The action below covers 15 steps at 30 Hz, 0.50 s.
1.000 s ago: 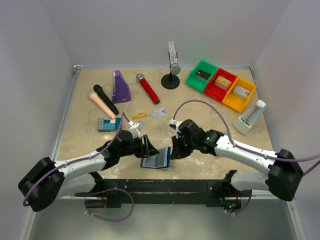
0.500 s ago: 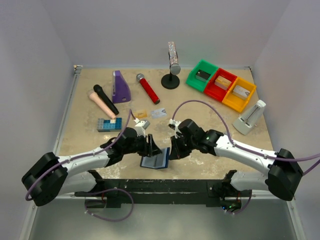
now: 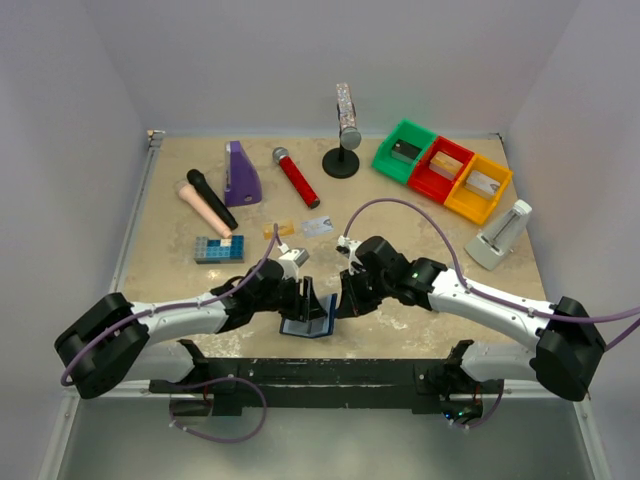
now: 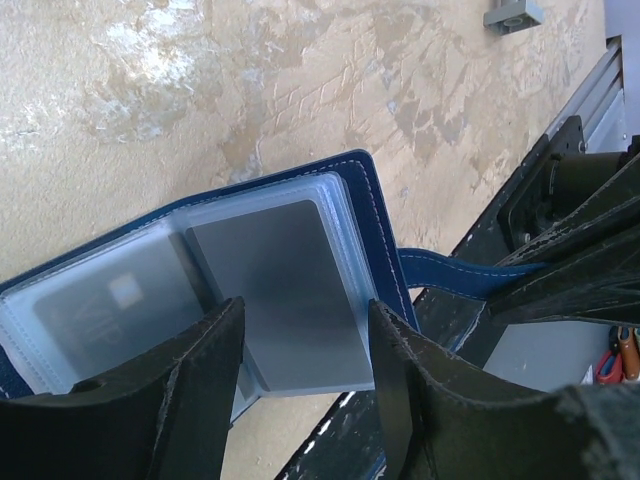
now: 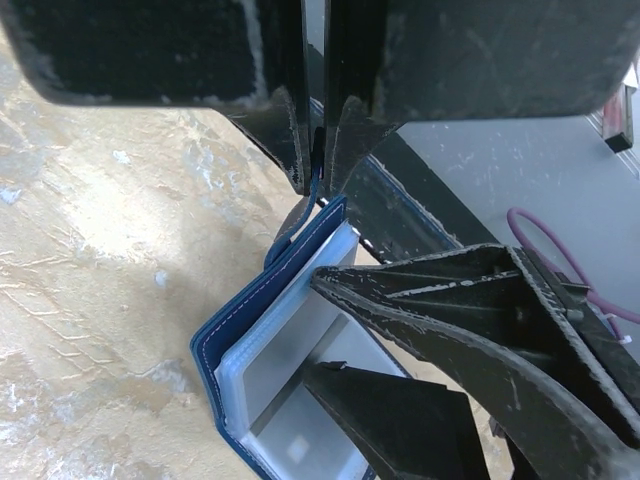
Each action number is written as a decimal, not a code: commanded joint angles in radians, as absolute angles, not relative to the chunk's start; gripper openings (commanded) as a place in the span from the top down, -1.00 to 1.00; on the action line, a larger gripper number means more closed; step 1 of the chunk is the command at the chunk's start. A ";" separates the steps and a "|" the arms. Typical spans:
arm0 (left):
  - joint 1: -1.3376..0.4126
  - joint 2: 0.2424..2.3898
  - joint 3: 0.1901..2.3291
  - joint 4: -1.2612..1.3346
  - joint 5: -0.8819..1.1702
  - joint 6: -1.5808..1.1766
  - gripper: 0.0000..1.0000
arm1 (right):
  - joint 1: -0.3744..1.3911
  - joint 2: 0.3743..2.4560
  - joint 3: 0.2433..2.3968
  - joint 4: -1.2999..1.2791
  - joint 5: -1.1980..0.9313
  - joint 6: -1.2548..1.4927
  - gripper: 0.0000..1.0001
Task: Take the credit cards out of the card holder
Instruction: Remove the credit card from the card holder.
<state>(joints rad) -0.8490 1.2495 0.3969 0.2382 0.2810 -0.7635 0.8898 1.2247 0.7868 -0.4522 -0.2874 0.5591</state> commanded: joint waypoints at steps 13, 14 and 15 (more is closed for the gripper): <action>-0.867 1.270 0.433 0.284 0.262 -0.749 -0.14 | 0.891 1.220 0.831 -0.403 -0.342 0.581 1.00; -0.868 1.270 0.434 0.284 0.259 -0.749 -0.14 | 0.891 1.218 0.834 -0.403 -0.341 0.581 1.00; -0.868 1.269 0.433 0.282 0.258 -0.749 -0.14 | 0.891 1.219 0.836 -0.406 -0.339 0.581 1.00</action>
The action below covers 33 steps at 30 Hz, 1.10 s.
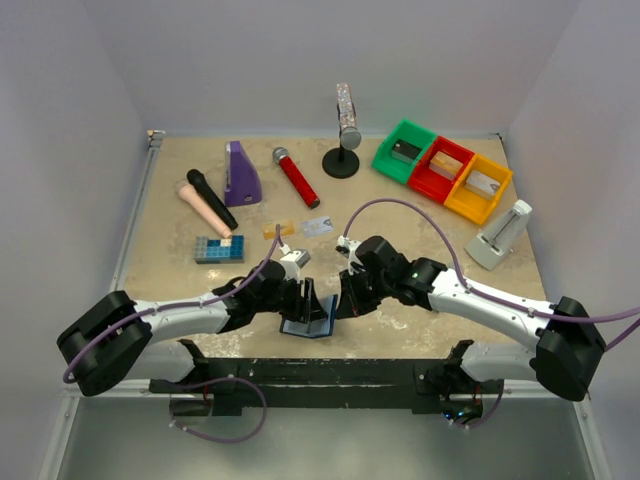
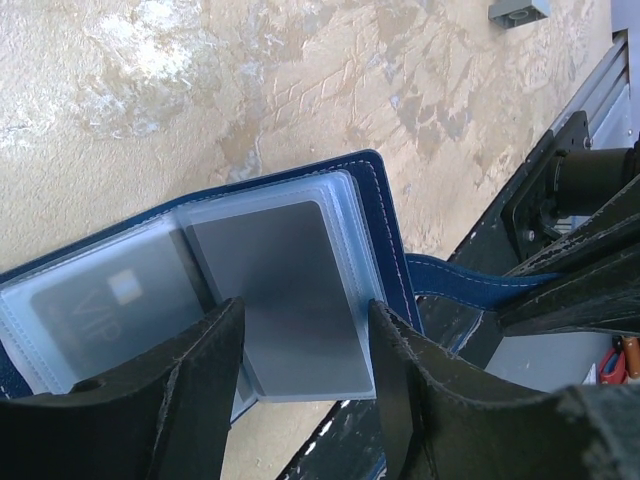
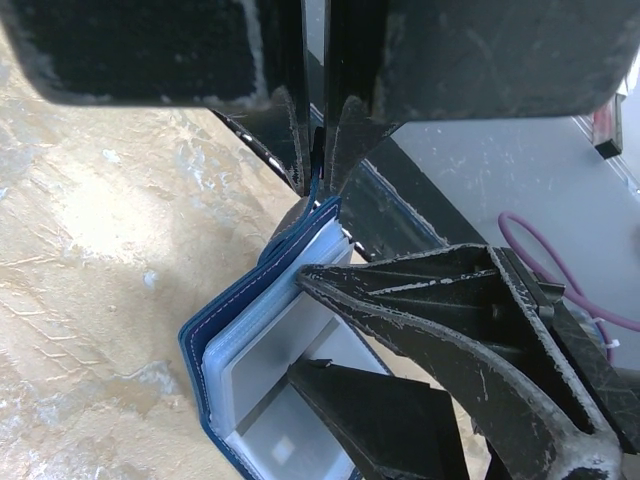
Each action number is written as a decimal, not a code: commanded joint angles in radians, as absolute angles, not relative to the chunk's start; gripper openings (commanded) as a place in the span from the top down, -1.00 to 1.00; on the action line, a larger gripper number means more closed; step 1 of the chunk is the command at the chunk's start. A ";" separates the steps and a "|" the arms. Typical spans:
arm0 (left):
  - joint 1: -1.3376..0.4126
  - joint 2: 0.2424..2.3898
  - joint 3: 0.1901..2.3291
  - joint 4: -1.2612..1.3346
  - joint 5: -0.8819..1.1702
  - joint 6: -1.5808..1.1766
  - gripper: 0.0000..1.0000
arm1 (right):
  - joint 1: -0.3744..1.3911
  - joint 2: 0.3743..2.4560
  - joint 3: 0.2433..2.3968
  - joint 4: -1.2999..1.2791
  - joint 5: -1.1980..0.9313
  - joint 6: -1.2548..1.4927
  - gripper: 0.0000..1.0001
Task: Take the credit cards out of the card holder
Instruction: Remove the credit card from the card holder.
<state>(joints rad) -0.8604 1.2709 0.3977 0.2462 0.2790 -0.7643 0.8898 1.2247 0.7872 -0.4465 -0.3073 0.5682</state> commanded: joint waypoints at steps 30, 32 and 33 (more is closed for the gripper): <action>-0.873 1.123 0.425 0.146 0.103 -0.719 -0.18 | 0.891 1.197 0.818 -0.417 -0.327 0.569 1.00; -0.877 1.121 0.431 0.143 0.112 -0.710 -0.19 | 0.891 1.192 0.825 -0.423 -0.328 0.568 1.00; -0.882 1.121 0.434 0.141 0.117 -0.709 -0.19 | 0.893 1.190 0.828 -0.425 -0.328 0.568 1.00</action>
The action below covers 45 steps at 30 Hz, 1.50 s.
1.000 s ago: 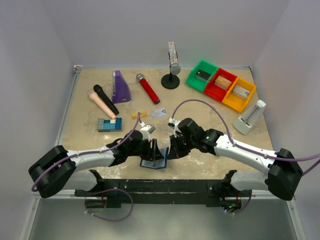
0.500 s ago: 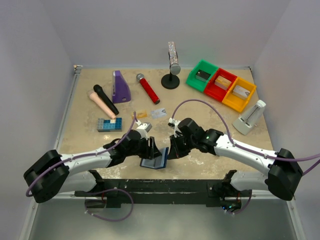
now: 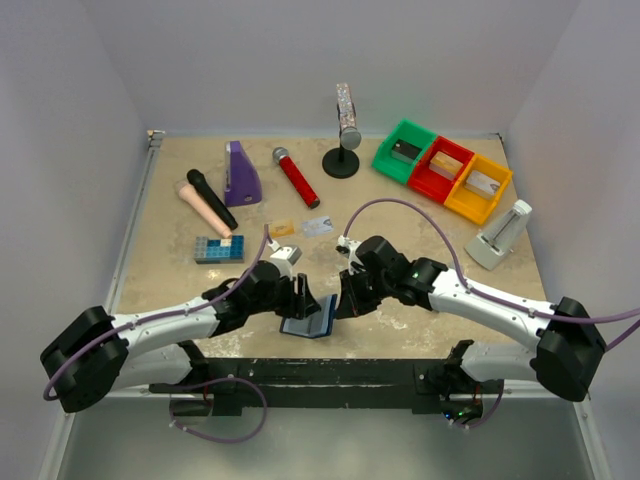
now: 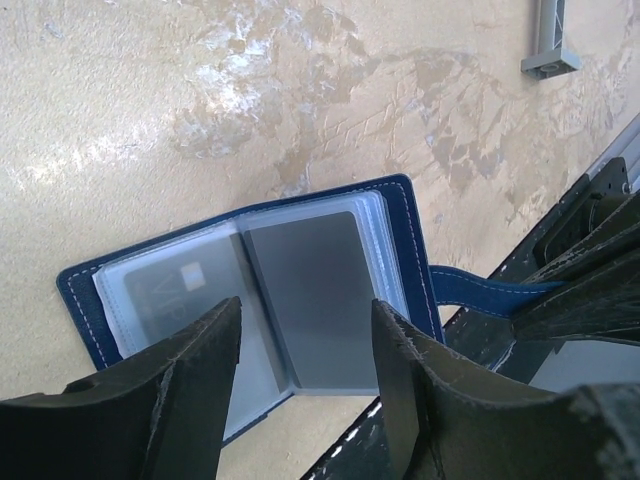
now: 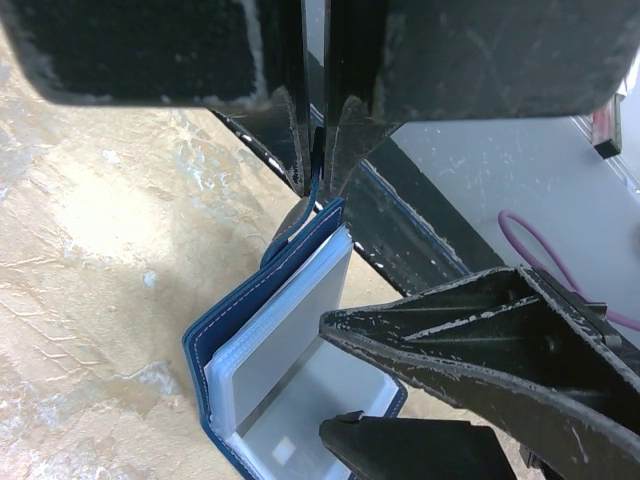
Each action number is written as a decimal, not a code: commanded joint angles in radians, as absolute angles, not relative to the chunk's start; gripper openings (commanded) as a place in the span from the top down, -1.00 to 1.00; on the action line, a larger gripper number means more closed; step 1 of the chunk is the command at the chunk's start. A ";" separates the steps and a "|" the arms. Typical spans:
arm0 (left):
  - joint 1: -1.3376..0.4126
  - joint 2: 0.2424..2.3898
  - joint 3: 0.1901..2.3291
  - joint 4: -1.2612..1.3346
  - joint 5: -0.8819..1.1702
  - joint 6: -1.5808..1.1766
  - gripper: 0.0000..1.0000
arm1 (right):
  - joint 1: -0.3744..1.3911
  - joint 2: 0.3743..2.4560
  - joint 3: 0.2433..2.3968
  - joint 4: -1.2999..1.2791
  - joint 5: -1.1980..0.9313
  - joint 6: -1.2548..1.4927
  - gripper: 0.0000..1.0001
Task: Take the credit cards out of the card holder
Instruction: Remove the credit card from the card holder.
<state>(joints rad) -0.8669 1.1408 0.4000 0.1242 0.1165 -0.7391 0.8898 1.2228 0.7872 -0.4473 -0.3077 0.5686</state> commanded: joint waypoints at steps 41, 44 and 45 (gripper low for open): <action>-0.950 1.106 0.511 -0.107 -0.138 -0.657 -0.09 | 0.891 1.198 0.834 -0.443 -0.318 0.560 1.00; -0.950 1.109 0.534 -0.162 -0.193 -0.657 -0.06 | 0.891 1.195 0.831 -0.446 -0.313 0.558 1.00; -0.948 1.108 0.543 -0.182 -0.213 -0.660 -0.05 | 0.891 1.193 0.831 -0.449 -0.307 0.557 1.00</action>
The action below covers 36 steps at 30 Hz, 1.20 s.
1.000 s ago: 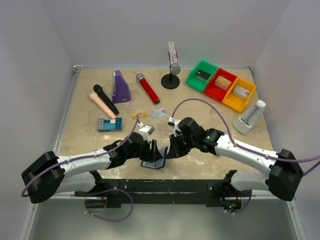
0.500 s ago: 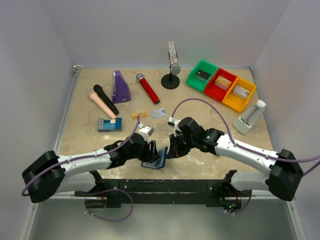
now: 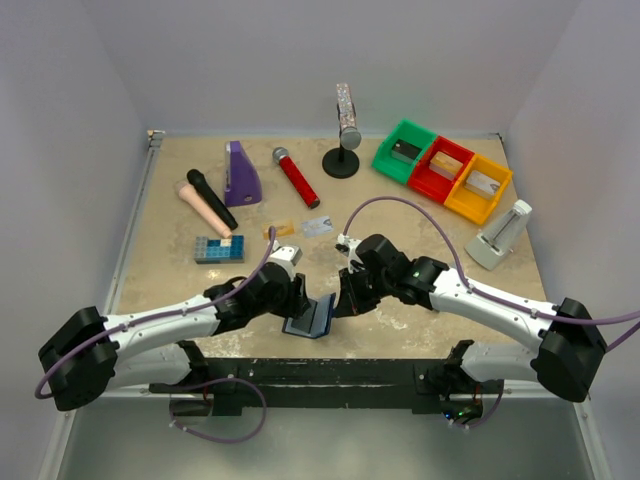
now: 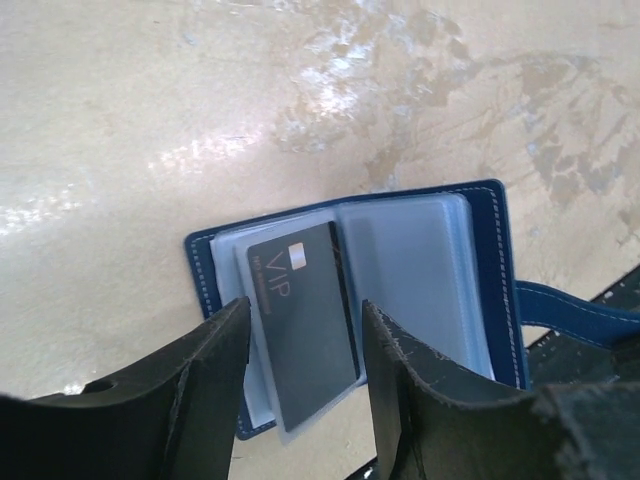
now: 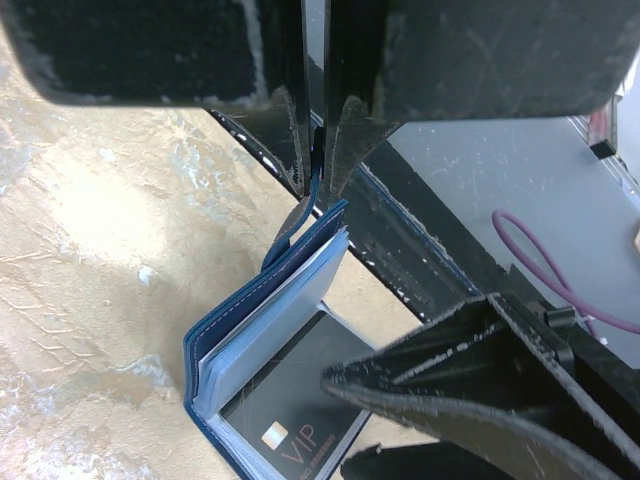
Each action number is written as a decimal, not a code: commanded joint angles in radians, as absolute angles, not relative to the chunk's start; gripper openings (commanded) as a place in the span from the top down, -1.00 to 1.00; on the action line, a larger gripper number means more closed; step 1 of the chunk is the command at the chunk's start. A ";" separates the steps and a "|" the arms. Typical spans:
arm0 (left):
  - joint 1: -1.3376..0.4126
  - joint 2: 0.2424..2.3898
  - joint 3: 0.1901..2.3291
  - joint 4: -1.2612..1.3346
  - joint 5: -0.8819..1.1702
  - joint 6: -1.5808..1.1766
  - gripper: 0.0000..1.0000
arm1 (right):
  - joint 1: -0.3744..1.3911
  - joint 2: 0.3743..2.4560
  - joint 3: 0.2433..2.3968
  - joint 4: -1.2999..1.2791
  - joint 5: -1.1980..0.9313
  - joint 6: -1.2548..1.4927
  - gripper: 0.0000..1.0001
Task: Take the credit cards out of the card holder
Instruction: Remove the credit card from the card holder.
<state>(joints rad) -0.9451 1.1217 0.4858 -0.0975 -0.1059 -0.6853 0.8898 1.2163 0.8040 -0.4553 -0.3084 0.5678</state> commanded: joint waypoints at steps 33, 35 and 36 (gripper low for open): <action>-0.936 1.008 0.397 0.124 -0.060 -0.781 0.39 | 0.893 1.221 0.799 -0.301 -0.310 0.627 0.49; -0.936 1.023 0.397 0.127 -0.061 -0.781 0.43 | 0.893 1.270 0.779 -0.224 -0.331 0.658 0.52; -0.936 1.034 0.396 0.126 -0.061 -0.781 0.45 | 0.891 1.296 0.770 -0.195 -0.345 0.672 0.52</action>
